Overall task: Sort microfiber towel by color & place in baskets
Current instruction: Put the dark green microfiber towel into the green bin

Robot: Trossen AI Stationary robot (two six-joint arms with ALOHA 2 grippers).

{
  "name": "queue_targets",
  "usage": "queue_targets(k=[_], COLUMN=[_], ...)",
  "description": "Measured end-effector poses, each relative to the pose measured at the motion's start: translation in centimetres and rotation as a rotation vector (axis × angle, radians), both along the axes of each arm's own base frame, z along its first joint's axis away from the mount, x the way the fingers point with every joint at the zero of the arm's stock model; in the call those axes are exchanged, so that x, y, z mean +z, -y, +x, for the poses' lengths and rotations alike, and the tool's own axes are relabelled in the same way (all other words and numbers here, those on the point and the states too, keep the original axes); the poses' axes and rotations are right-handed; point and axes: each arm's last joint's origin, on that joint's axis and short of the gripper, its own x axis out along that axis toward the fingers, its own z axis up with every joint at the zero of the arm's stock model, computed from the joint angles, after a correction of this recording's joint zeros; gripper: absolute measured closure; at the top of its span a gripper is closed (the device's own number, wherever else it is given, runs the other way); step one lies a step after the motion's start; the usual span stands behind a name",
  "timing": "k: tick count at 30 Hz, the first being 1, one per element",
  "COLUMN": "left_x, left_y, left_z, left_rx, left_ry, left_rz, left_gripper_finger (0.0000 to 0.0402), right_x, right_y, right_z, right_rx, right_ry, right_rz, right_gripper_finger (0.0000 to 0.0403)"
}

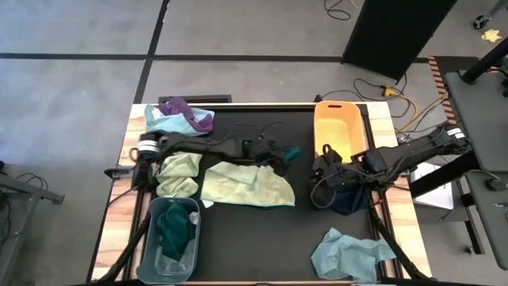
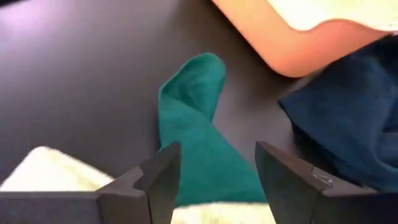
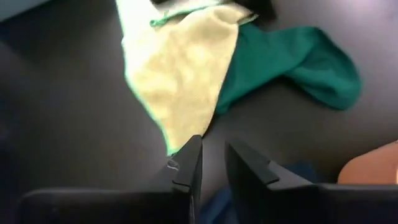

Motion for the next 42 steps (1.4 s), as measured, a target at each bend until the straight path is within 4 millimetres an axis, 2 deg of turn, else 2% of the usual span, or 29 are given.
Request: queue_targets(k=[4,9,14,18,20,22,26,28,29,32,35,39,42], left_x=[-1.9,-3.8,-6.5,-7.3,-7.9,-8.0,-7.8,-7.0,-6.6,-4.6,0.0,8.2,12.1], left_y=[-0.5,-0.6,-0.5,-0.4,-0.2,0.0,0.5,0.5,0.5,0.5,0.8,2.0,3.0], left_z=[2.1,4.6,5.9,7.1,7.4,7.3,7.1,6.8,6.7,6.4,5.6,3.3,1.4], left_rx=[0.025,-0.035,-0.045,-0.134,-0.176,-0.189,-0.232,-0.245,-0.247,-0.251,-0.248,-0.237,-0.222], left_ry=[-0.144,-0.274,-0.466,-0.533,-0.545,-0.539,-0.563,-0.569,-0.57,-0.549,-0.465,-0.283,-0.201], left_rz=[-0.022,-0.098,-0.141,-0.146,-0.146,-0.148,-0.116,-0.091,-0.086,-0.057,0.008,0.101,0.154], left_gripper_finger=[0.0205,0.0171,0.0139,0.0135,0.015,0.0182,0.0297,0.0366,0.0382,0.0385,0.0397,0.0399,0.04], right_x=[0.4,0.6,0.7,0.8,0.8,0.9,0.9,1.0,1.1,1.3,1.7,2.1,2.4], right_y=[-0.5,-1.4,-2.1,-2.5,-2.7,-2.8,-3.0,-2.9,-2.9,-2.8,-2.7,-2.3,-2.0], right_z=[-0.2,-0.6,-1.0,-1.3,-1.3,-1.4,-1.6,-1.7,-1.8,-1.9,-2.2,-2.5,-2.7], right_rx=[0.001,0.029,0.048,0.056,0.056,0.057,0.06,0.059,0.059,0.06,0.069,0.058,0.04], right_ry=[0.026,0.035,0.044,0.053,0.053,0.052,0.057,0.063,0.066,0.077,0.096,0.135,0.163], right_rz=[-0.005,0.011,0.03,0.048,0.057,0.062,0.069,0.073,0.074,0.078,0.076,0.02,-0.041], right_gripper_finger=[0.0331,0.0312,0.0294,0.0285,0.0282,0.0278,0.0273,0.0273,0.0273,0.0278,0.0284,0.0287,0.0282])
